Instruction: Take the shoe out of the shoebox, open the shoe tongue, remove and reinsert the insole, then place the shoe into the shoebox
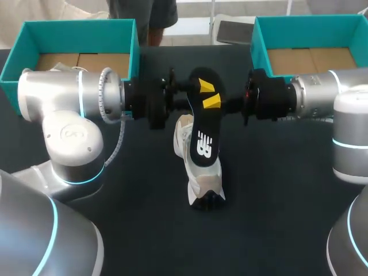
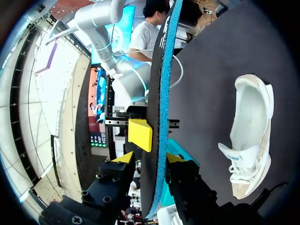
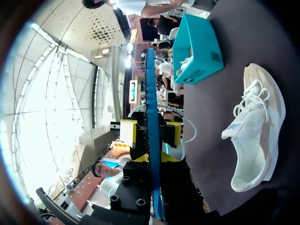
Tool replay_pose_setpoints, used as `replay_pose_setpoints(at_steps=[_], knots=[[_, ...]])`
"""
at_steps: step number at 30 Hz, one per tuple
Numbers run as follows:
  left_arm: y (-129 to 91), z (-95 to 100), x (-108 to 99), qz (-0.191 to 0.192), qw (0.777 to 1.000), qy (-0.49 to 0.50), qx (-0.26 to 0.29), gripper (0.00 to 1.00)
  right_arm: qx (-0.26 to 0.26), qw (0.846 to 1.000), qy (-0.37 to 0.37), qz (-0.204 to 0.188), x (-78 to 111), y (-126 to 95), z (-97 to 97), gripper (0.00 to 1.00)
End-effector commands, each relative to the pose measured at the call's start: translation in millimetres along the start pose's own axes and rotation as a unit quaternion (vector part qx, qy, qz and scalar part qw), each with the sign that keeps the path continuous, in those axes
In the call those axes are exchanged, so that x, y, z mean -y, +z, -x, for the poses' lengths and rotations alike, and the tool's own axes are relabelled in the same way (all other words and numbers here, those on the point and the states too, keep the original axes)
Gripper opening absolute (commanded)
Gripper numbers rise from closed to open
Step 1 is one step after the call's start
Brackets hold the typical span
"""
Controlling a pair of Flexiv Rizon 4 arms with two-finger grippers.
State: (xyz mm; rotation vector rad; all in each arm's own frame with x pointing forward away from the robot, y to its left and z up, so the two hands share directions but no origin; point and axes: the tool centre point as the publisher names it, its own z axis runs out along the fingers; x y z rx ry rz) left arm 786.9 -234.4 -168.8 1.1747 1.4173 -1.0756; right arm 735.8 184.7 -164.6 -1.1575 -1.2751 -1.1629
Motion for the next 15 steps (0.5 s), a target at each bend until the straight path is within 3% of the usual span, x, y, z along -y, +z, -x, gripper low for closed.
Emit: replay_pose_setpoints(at_steps=[1, 2, 6, 8, 15], knots=[[3.2, -2.4, 1.3, 0.002, 1.0, 0.001, 0.002, 0.29, 0.0, 1.0, 0.001, 0.003, 1.1, 2.4, 0.4, 0.0], [3.3, -2.8, 1.5, 0.002, 1.0, 0.0, 0.001, 0.28, 0.0, 1.0, 0.001, 0.003, 1.2, 2.3, 0.5, 0.0], [3.5, -3.7, 1.6, 0.002, 1.0, -0.001, 0.0, 0.06, 0.0, 1.0, 0.001, 0.001, 0.7, 2.2, 0.2, 0.0], [4.1, -3.9, 1.7, 0.003, 1.0, -0.002, 0.001, 0.0, 0.001, 1.0, 0.001, 0.0, 0.5, 2.1, 0.1, 0.0], [3.1, -2.5, 2.1, 0.003, 1.0, 0.0, 0.004, 0.0, 0.002, 1.0, 0.003, 0.001, 2.8, 0.5, 0.9, 0.0]])
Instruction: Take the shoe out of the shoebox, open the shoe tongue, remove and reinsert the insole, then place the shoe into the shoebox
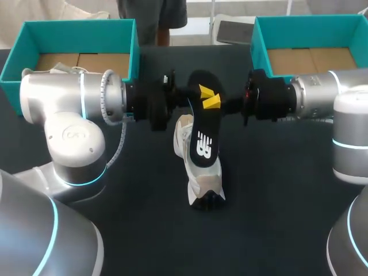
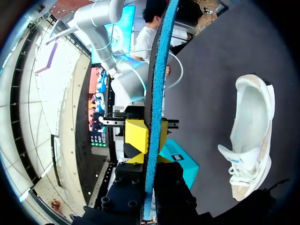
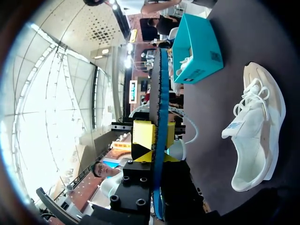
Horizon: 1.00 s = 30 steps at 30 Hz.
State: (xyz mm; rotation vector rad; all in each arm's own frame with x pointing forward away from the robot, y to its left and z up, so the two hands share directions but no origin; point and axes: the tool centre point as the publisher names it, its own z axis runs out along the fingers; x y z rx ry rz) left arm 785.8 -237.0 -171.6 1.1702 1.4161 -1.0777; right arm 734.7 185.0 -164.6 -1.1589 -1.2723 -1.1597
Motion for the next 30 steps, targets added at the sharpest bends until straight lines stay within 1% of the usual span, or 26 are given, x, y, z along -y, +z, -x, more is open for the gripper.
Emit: replay_pose_setpoints(at_steps=[1, 2, 3, 7, 10, 15, 17, 21, 26, 28, 30], knots=[[-1, 0.3, 0, 0.004, 1.0, 0.001, 0.004, 0.0, 0.005, 1.0, 0.002, 0.002, 3.6, -1, 1.4, 0.11], [-2, 0.4, -1, 0.004, 1.0, 0.001, 0.004, 0.0, 0.006, 1.0, 0.004, 0.005, 5.0, -3, 1.7, 0.33], [-4, 0.5, -2, 0.007, 1.0, 0.0, 0.005, 0.0, 0.012, 1.0, 0.003, 0.01, 8.2, -6, 2.0, 1.0], [-13, 3.2, -1, 0.007, 1.0, -0.012, 0.012, 0.0, 0.023, 0.999, 0.003, 0.028, 17.7, -18, -0.1, 1.0], [-20, 5.3, 4, 0.008, 1.0, -0.014, 0.013, 0.0, 0.029, 0.999, 0.006, 0.033, 23.1, -27, -1.4, 1.0], [-30, 9.9, 17, 0.009, 1.0, -0.018, 0.024, 0.0, 0.032, 0.999, 0.005, 0.035, 28.4, -38, -1.2, 1.0], [-36, 10.8, 26, 0.005, 0.999, -0.024, 0.033, 0.0, 0.032, 0.999, 0.003, 0.037, 30.6, -43, 0.8, 1.0], [-43, 7.7, 42, 0.0, 0.999, -0.023, 0.034, 0.0, 0.031, 0.999, -0.004, 0.034, 34.5, -53, 4.0, 1.0], [-51, 4.9, 50, -0.005, 0.999, -0.03, 0.036, 0.0, 0.035, 0.999, -0.009, 0.032, 40.0, -65, 2.5, 1.0], [-55, 4.3, 53, -0.007, 0.999, -0.033, 0.036, 0.0, 0.049, 0.998, -0.017, 0.043, 41.5, -72, 2.6, 1.0], [-56, 3.9, 56, -0.01, 0.999, -0.035, 0.034, 0.0, 0.063, 0.996, -0.02, 0.065, 41.8, -77, 4.7, 1.0]])
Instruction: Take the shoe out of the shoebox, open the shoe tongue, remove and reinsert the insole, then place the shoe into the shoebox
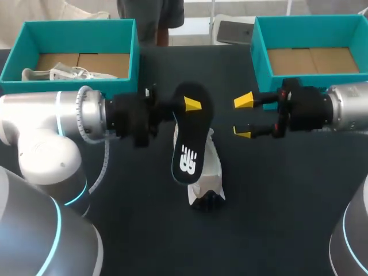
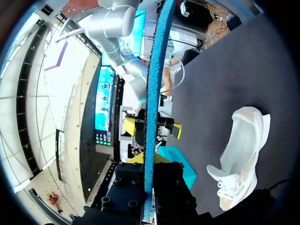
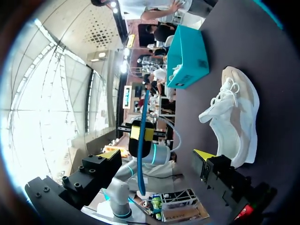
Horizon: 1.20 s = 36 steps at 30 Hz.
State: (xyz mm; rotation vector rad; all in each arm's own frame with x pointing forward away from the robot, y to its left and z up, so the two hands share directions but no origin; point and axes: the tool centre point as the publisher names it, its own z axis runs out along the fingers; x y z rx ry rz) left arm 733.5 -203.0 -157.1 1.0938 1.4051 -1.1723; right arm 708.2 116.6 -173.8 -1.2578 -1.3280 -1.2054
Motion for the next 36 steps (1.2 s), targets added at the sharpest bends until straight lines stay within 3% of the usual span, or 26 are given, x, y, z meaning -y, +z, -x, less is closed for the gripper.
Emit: replay_pose_setpoints(at_steps=[1, 14, 15, 17, 18, 20, 21, 24, 26, 36], knots=[[-14, -2.1, 10, 0.0, 1.0, -0.001, 0.0, 0.0, 0.021, 0.999, -0.001, 0.026, 9.1, -12, -4.6, 1.0], [-15, -2.0, 11, -0.001, 1.0, -0.002, -0.001, 0.0, 0.021, 0.999, -0.001, 0.026, 9.1, -12, -4.6, 1.0], [-15, -2.0, 11, -0.001, 1.0, -0.002, -0.001, 0.0, 0.06, 0.998, -0.027, 0.004, 4.1, -10, -7.2, 1.0], [-15, -2.0, 11, -0.001, 1.0, -0.002, -0.001, 0.0, 0.075, 0.988, -0.135, -0.018, 1.5, -7, -13.5, 1.0], [-15, -2.0, 11, -0.001, 1.0, -0.002, -0.001, 0.0, 0.113, 0.978, -0.169, -0.043, 1.0, -7, -16.1, 1.0], [-15, -2.0, 11, -0.001, 1.0, -0.002, -0.001, 0.0, 0.148, 0.951, -0.261, -0.071, 2.7, -4, -21.8, 1.0], [-15, -2.0, 11, -0.001, 1.0, -0.002, -0.001, 0.0, 0.198, 0.931, -0.294, -0.082, 5.3, -2, -24.2, 1.0], [-15, -2.0, 11, -0.001, 1.0, -0.002, -0.001, 0.0, 0.202, 0.881, -0.409, -0.123, 14.3, 2, -21.5, 1.0], [-15, -2.0, 11, -0.001, 1.0, -0.002, -0.001, 0.0, 0.195, 0.857, -0.455, -0.141, 18.3, 4, -15.4, 1.0], [-15, -2.0, 11, -0.001, 1.0, -0.002, -0.001, 0.0, 0.195, 0.857, -0.455, -0.141, 18.3, 4, -15.4, 1.0]])
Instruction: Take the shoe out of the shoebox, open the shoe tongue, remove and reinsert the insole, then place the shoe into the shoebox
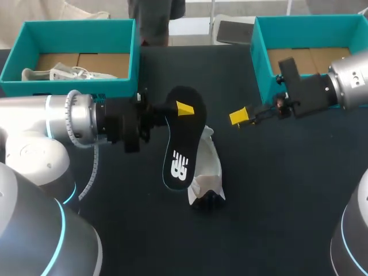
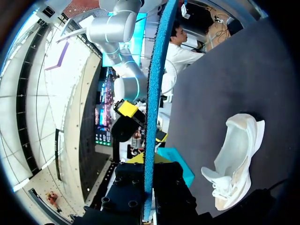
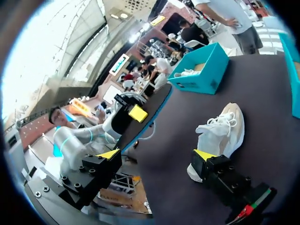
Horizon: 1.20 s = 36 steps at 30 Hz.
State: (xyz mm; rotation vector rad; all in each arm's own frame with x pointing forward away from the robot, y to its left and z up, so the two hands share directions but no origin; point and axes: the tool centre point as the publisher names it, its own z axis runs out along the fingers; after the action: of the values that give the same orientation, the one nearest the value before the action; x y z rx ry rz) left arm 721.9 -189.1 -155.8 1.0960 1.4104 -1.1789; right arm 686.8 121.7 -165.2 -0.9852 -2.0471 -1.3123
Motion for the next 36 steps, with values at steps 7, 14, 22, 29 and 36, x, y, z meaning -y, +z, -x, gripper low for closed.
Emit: replay_pose_setpoints(at_steps=[7, 14, 22, 29, 36], knots=[[1, -1.1, 1, 0.002, 1.0, 0.001, 0.001, 0.0, 0.059, 0.978, -0.191, -0.064, -4.7, -1, -2.7, 1.0], [1, -1.1, 1, 0.002, 1.0, 0.001, 0.001, 0.0, 0.168, 0.927, -0.318, -0.104, 3.6, -5, 26.2, 1.0], [1, -1.1, 1, 0.002, 1.0, 0.001, 0.001, 0.0, 0.199, 0.893, -0.37, -0.16, 6.6, -2, 40.5, 1.0], [1, -1.1, 1, 0.002, 1.0, 0.001, 0.001, 0.0, 0.199, 0.893, -0.37, -0.16, 6.6, -2, 40.5, 1.0], [-4, -20.1, 21, -0.011, 0.999, -0.033, -0.002, 0.0, 0.216, 0.878, -0.392, -0.167, 11.7, -1, 49.9, 1.0]])
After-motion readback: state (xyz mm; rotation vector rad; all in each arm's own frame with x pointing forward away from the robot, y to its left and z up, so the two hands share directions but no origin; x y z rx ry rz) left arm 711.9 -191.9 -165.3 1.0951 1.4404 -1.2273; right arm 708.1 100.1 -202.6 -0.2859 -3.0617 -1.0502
